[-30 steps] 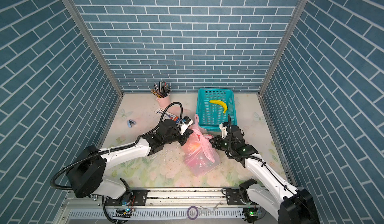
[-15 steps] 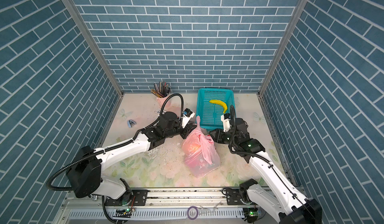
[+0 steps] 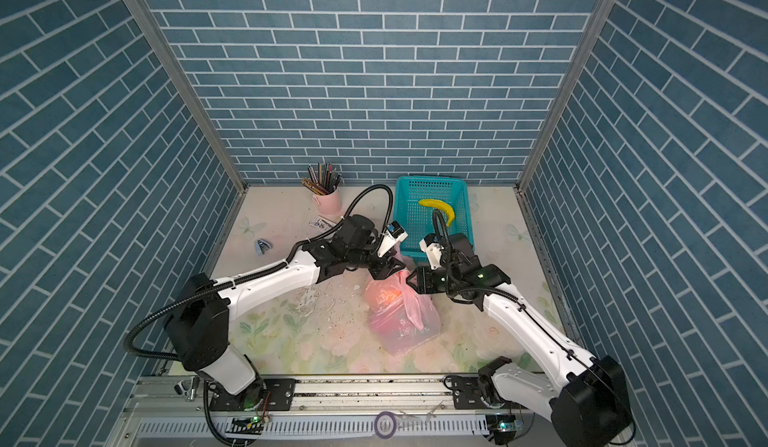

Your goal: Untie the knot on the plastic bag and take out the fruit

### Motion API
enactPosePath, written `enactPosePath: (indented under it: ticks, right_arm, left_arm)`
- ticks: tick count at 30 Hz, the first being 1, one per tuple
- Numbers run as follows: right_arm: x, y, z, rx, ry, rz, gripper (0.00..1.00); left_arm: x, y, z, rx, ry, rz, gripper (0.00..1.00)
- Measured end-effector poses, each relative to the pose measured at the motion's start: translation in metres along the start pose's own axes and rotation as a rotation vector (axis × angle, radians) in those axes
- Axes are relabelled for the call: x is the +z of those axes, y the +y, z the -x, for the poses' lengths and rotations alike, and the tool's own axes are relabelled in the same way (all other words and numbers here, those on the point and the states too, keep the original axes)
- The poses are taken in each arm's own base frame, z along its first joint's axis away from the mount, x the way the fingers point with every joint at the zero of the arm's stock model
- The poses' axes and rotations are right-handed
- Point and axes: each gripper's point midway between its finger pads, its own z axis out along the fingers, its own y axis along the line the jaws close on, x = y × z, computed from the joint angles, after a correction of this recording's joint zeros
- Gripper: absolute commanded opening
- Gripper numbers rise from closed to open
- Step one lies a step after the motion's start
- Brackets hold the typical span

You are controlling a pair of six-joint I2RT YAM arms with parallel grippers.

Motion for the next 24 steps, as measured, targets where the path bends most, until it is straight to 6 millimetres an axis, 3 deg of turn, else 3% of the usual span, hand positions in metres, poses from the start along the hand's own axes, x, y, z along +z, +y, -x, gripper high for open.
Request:
enactPosePath:
  ticks: [6,14,24]
  right_arm:
    - [0.010,-0.005,-0.009,-0.002,0.047,-0.013,0.42]
    - [0.017,-0.011,-0.016,-0.006,0.083,-0.033,0.46]
    - [0.028,-0.020,-0.031,-0.016,0.141,-0.053,0.27]
  left_arm:
    - [0.007,-0.009,-0.017,0.005,0.065,-0.046,0.54]
    - [0.015,-0.013,-0.032,0.016,0.120,-0.064,0.42]
    - [0.016,-0.011,-0.034,0.010,0.128,-0.053,0.05]
